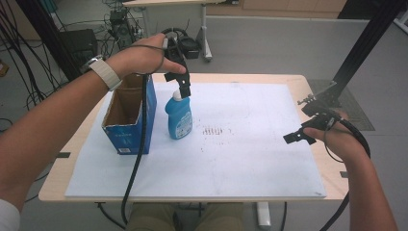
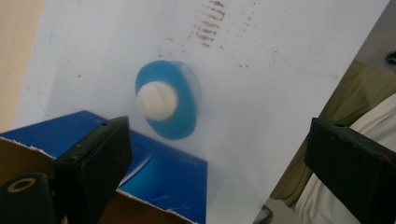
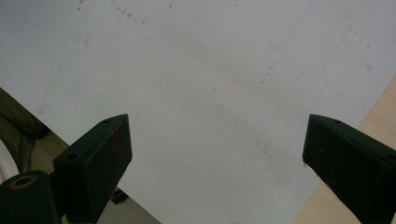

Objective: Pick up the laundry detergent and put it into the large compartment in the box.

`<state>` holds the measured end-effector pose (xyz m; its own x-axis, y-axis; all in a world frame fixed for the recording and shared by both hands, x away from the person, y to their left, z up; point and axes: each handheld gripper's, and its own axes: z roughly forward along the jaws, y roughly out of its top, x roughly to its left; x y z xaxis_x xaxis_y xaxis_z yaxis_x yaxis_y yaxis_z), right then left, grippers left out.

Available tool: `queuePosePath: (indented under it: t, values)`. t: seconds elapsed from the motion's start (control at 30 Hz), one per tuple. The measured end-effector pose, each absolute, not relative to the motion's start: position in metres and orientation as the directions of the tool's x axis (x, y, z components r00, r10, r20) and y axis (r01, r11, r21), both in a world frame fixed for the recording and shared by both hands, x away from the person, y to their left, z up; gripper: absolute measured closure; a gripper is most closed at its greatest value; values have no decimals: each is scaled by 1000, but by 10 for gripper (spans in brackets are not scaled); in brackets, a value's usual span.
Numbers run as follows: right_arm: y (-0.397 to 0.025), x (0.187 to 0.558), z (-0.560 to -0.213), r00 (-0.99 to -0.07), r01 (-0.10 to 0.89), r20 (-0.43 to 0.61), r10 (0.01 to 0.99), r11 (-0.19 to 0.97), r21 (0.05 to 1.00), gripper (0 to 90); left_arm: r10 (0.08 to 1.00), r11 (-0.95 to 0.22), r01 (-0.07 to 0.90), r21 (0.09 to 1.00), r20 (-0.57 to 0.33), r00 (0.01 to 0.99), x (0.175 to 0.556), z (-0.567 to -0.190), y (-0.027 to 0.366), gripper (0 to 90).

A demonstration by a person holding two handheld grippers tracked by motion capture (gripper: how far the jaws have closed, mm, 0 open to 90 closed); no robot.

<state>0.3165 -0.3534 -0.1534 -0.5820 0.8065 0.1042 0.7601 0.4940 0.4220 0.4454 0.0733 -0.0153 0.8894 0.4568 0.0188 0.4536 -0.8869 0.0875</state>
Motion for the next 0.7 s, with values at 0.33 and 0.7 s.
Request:
queuePosePath:
  t: [0.33,0.7]
  values:
    - [-354,317,-155,-581,759,106,807,490,428,81,578,-814,576,74,15,816,459,-28,75,81]
    - [-356,316,-155,-579,760,105,809,488,429,81,612,-789,609,76,13,791,470,-39,80,80]
